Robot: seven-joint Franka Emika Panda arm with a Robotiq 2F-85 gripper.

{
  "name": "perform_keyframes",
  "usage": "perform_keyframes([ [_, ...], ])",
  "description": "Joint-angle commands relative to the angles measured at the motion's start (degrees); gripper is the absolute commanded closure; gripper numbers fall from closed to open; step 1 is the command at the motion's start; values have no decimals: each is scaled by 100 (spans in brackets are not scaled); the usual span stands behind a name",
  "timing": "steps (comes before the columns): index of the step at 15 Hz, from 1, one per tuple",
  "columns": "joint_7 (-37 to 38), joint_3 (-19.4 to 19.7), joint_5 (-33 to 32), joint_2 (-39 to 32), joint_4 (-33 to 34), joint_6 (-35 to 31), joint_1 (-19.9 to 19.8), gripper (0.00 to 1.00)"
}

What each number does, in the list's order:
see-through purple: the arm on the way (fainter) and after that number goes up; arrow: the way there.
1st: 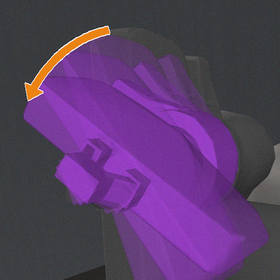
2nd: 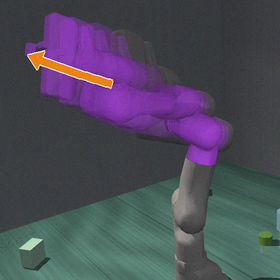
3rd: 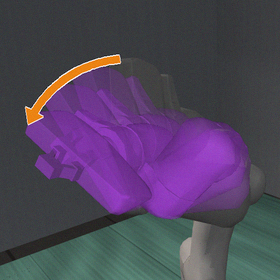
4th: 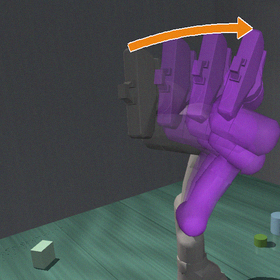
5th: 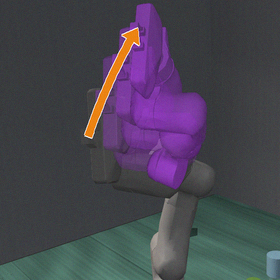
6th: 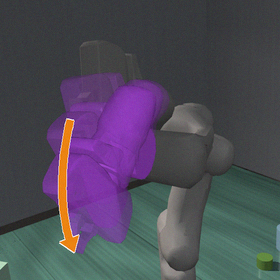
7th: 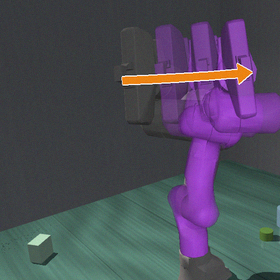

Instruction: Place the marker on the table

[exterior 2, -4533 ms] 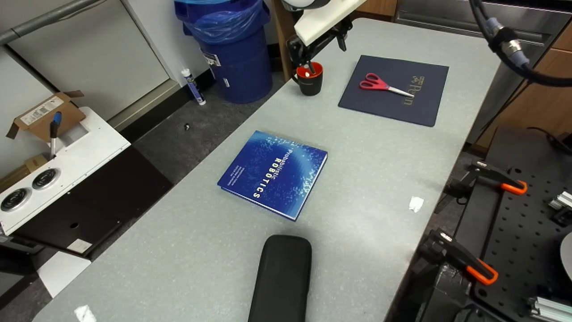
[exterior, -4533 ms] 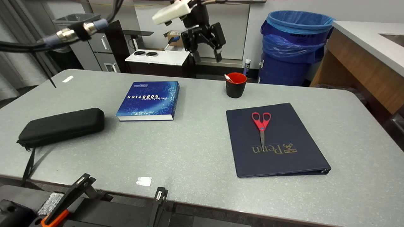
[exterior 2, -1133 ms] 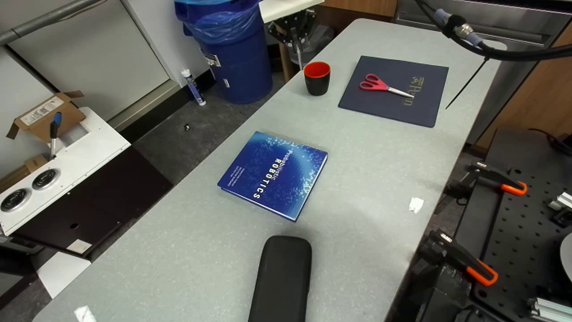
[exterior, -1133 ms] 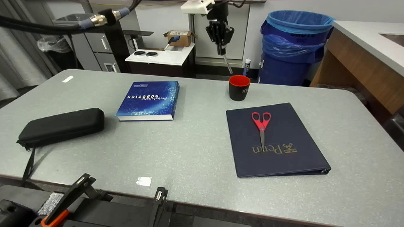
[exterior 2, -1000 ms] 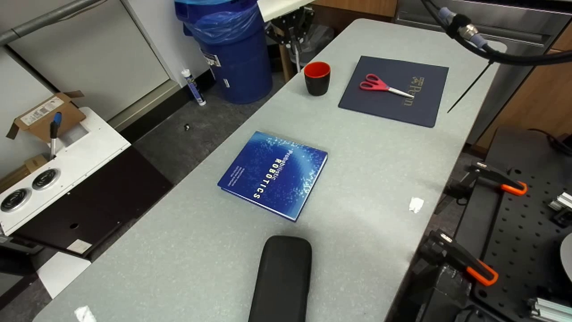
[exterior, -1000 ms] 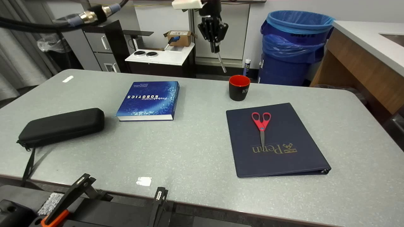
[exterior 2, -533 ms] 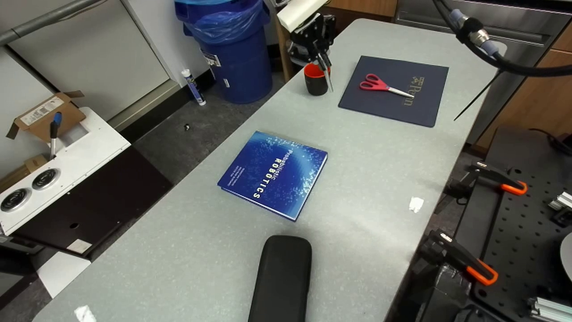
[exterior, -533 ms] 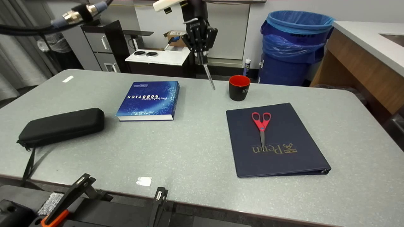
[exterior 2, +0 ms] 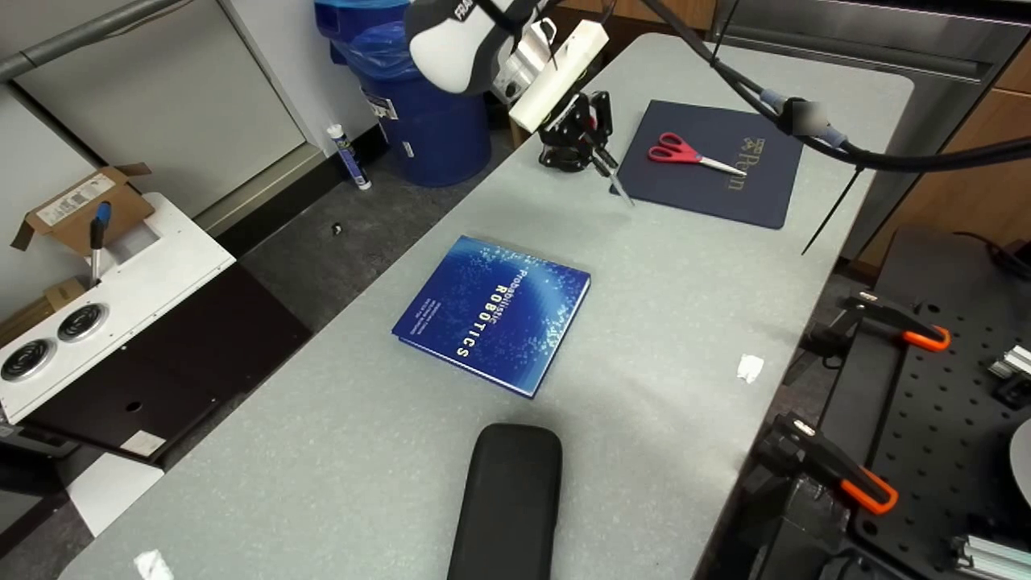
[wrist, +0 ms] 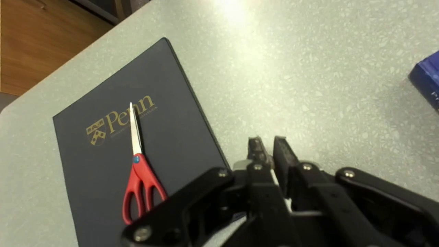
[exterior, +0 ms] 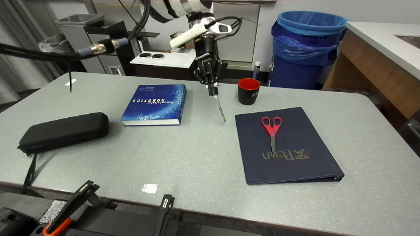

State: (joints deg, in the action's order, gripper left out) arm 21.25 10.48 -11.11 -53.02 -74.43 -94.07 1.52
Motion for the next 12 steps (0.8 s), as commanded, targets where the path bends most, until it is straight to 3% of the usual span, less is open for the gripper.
perform_keyframes([
  [1,383,66,49,-977,1354,106,-70,97],
  [2,523,89,94,-1142,1617,66,-83,97],
  [3,666,109,116,-1192,1744,-71,-90,63],
  [5,915,105,206,-1214,1897,-306,-116,55],
  [12,1515,120,239,-1351,2326,-644,-117,2],
])
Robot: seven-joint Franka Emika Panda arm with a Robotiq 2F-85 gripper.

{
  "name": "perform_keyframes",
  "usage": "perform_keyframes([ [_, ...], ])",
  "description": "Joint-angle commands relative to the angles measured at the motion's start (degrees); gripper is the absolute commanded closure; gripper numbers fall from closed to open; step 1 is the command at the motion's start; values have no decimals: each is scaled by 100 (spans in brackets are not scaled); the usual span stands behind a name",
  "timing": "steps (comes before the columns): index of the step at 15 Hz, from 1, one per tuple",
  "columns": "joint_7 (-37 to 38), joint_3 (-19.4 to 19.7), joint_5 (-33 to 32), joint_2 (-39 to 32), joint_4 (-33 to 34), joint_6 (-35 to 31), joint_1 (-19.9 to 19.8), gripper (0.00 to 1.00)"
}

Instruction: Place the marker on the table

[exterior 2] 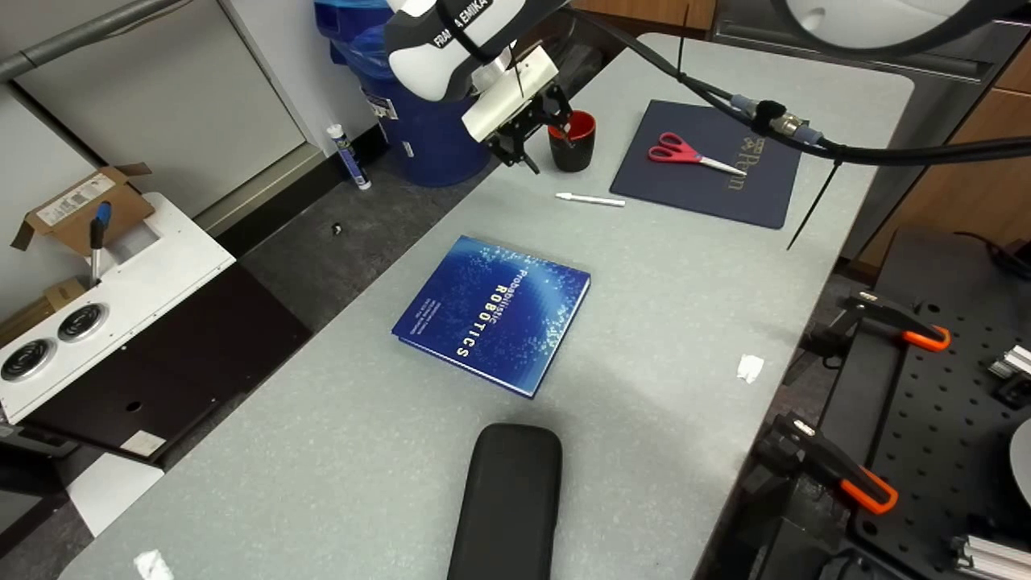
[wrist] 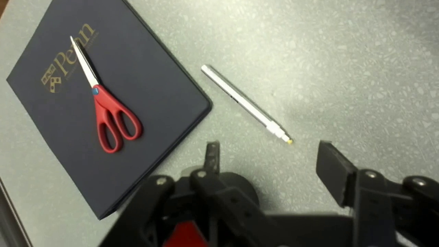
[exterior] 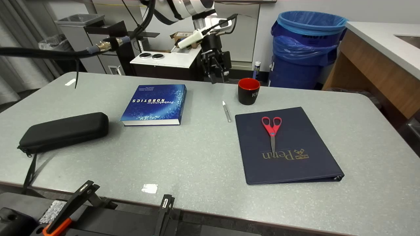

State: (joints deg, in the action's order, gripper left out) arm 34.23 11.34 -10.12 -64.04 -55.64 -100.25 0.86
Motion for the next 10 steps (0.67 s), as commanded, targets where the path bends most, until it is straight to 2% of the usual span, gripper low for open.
perform_keyframes([
  [1,264,29,142,-260,485,-5,-54,0],
  [5,312,10,144,-282,606,244,-74,0],
  [6,271,0,16,-81,209,24,-9,0],
  [10,271,-1,13,-84,183,24,-4,0],
])
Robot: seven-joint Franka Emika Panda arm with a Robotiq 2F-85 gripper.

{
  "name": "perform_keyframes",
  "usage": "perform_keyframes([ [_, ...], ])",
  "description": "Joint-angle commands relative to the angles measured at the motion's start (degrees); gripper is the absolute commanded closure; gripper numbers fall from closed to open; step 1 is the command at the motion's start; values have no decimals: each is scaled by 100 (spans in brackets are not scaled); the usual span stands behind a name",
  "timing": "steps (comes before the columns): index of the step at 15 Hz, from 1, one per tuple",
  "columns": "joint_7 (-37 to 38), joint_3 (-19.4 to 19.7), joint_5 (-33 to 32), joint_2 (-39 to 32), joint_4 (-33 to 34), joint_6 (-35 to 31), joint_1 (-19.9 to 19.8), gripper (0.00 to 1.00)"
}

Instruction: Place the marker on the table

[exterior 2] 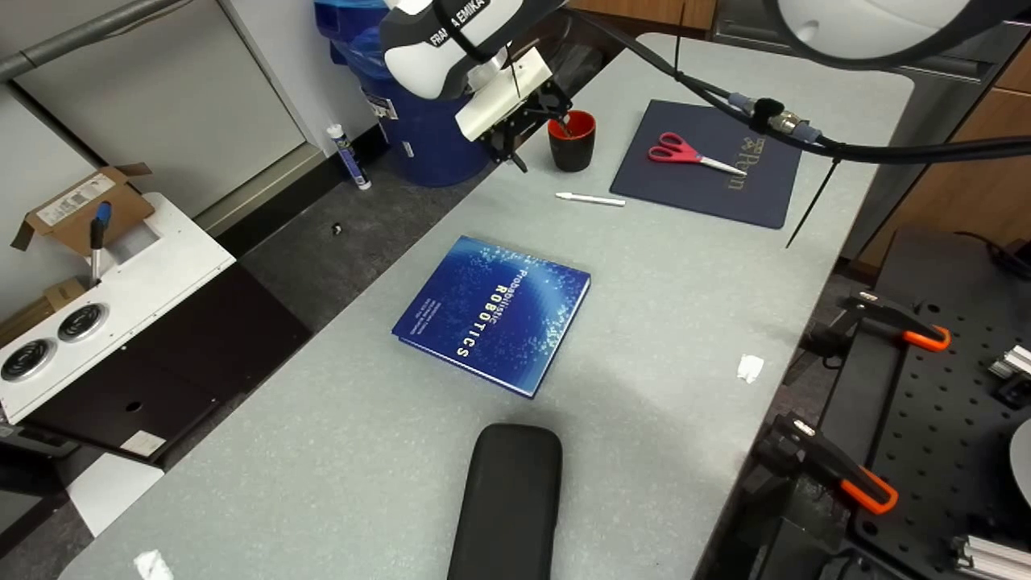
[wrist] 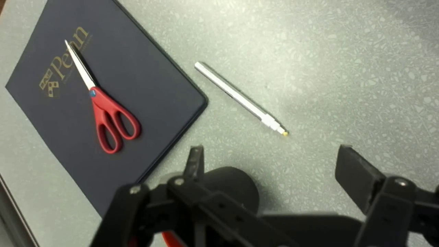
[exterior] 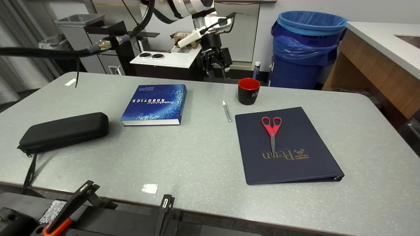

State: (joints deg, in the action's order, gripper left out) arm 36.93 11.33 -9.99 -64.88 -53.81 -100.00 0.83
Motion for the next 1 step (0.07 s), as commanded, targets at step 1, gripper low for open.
perform_keyframes([
  [1,0,0,0,0,0,0,0,0],
])
